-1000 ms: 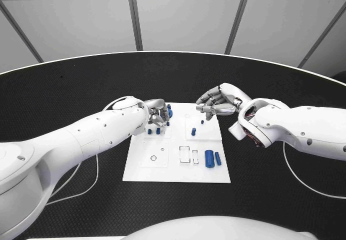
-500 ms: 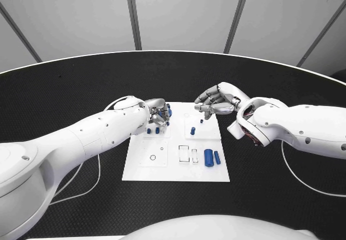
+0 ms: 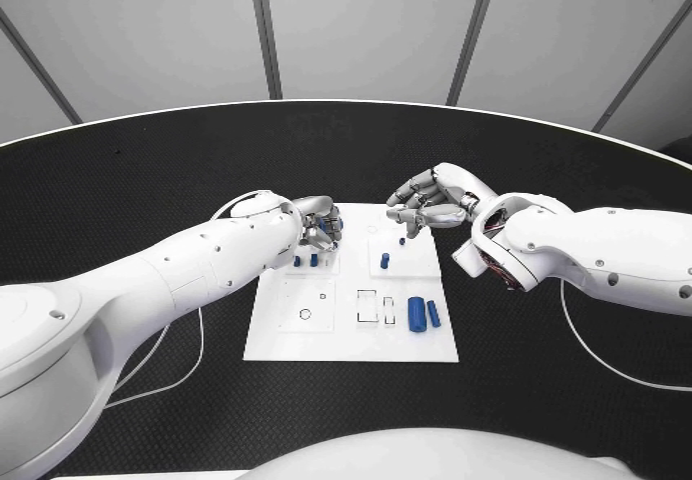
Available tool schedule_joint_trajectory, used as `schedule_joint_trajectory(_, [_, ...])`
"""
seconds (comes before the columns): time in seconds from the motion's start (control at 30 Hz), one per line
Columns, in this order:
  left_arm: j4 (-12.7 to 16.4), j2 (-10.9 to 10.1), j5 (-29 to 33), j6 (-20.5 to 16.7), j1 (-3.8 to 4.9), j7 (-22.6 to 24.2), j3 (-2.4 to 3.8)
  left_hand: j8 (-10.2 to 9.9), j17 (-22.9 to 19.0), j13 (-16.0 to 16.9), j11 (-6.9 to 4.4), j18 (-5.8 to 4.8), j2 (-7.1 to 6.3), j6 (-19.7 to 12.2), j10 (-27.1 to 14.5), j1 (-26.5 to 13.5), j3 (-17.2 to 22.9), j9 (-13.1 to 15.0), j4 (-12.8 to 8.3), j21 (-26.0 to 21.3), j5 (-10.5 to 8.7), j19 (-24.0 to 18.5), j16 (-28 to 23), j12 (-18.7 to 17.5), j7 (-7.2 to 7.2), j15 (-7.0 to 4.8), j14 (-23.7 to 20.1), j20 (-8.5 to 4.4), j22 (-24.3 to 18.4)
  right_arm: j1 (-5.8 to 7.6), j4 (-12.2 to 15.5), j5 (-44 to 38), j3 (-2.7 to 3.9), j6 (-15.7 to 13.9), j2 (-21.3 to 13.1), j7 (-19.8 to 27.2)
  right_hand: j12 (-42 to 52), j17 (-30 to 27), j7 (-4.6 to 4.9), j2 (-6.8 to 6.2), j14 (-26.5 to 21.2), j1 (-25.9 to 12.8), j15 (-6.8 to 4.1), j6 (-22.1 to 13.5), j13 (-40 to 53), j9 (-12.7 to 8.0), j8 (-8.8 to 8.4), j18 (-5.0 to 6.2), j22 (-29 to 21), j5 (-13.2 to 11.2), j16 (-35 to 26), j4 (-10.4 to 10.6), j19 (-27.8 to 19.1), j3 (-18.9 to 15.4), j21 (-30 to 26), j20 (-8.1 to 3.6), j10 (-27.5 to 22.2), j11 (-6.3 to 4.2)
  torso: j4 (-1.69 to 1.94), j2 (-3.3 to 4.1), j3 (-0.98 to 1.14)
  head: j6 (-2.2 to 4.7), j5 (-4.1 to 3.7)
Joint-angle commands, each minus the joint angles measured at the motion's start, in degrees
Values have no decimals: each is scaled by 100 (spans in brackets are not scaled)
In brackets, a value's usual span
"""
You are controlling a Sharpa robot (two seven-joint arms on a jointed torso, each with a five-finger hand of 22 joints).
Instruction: Assemble the parts on the task board
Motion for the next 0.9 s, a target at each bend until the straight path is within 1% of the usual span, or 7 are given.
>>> schedule_joint_trajectory(0.03, [-19, 19, 0, 26, -1, -17, 0, -19, 6, 4, 11, -117, 60, -6, 43, 3, 0, -5, 22, 38, -25, 31, 28, -19, 3, 5, 47, -2, 5, 0, 4, 0, 0, 2, 0, -2, 5, 10, -3, -2, -34, 63, 1, -24, 9, 4, 31, 13, -8, 20, -30, -2, -5, 34, -5, 15, -43, 0, 0, 1, -4, -10, -7])
schedule_joint_trajectory(0.17, [-60, 44, 0, 93, -6, -60, 0, -19, 17, 8, 1, -125, 76, 12, 87, 12, 4, -5, 22, 67, -51, 64, 38, -17, -5, -4, 68, -7, 50, 0, 10, 0, 0, 3, 4, -3, 6, 13, -4, 0, -32, 65, 0, -23, 11, 5, 33, 13, -9, 30, -31, -3, -4, 36, -4, 15, -43, 0, -1, -2, 1, -17, -10])
schedule_joint_trajectory(0.37, [-121, 63, -1, 183, -16, -124, 0, -25, -18, 16, -16, -131, 103, 29, 155, 28, 14, -6, 19, 92, -95, 92, 37, -9, -15, -18, 79, -16, 83, 0, 15, 0, 0, 4, 6, -4, 6, 13, -4, 0, -32, 65, 0, -23, 11, 5, 33, 13, -9, 30, -31, -3, -4, 36, -4, 15, -43, 0, 4, -1, -3, -31, -25])
schedule_joint_trajectory(0.4, [-131, 65, -1, 193, -17, -133, 0, -25, -75, 25, -31, -141, 143, 53, 215, 63, 38, -5, 8, 124, -126, 124, 28, 5, -27, -33, 78, -26, 132, 0, 16, 0, 0, 4, 5, -5, 6, 13, -4, 0, -32, 65, 0, -23, 11, 5, 33, 13, -9, 30, -31, -3, -4, 36, -4, 15, -43, 0, 5, -1, -3, -35, -26])
schedule_joint_trajectory(0.73, [-190, 88, -1, 255, -30, -157, 0, -32, -64, 27, -43, -147, 184, 75, 246, 108, 77, -7, -17, 149, -188, 149, 34, -6, -35, -46, 100, -42, 166, 0, 19, 0, 0, 5, 9, -4, 8, 17, -4, 2, -30, 66, 0, -21, 15, 6, 35, 14, -10, 42, -32, -3, -2, 37, -3, 15, -42, -1, 5, -2, -2, -57, -42])
schedule_joint_trajectory(0.83, [-195, 96, -1, 272, -38, -146, 0, -36, -69, 28, -44, -150, 194, 81, 256, 110, 84, -9, -18, 156, -221, 156, 35, -10, -36, -48, 105, -45, 175, 0, 21, 0, 0, 5, 10, -3, 8, 17, -4, 2, -30, 66, 0, -21, 15, 6, 35, 14, -10, 42, -32, -3, -2, 37, -3, 15, -42, -1, 4, 1, 2, -62, -47])
schedule_joint_trajectory(0.9, [-200, 101, -1, 276, -44, -141, 0, -47, -91, 33, -54, -154, 206, 87, 291, 103, 88, -12, -17, 170, -287, 168, 35, -9, -44, -55, 111, -48, 193, 0, 22, 0, 0, 5, 11, -3, 8, 17, -4, 2, -30, 66, 0, -21, 15, 6, 35, 14, -10, 42, -32, -3, -2, 37, -3, 15, -42, -1, 3, 3, 2, -65, -51])
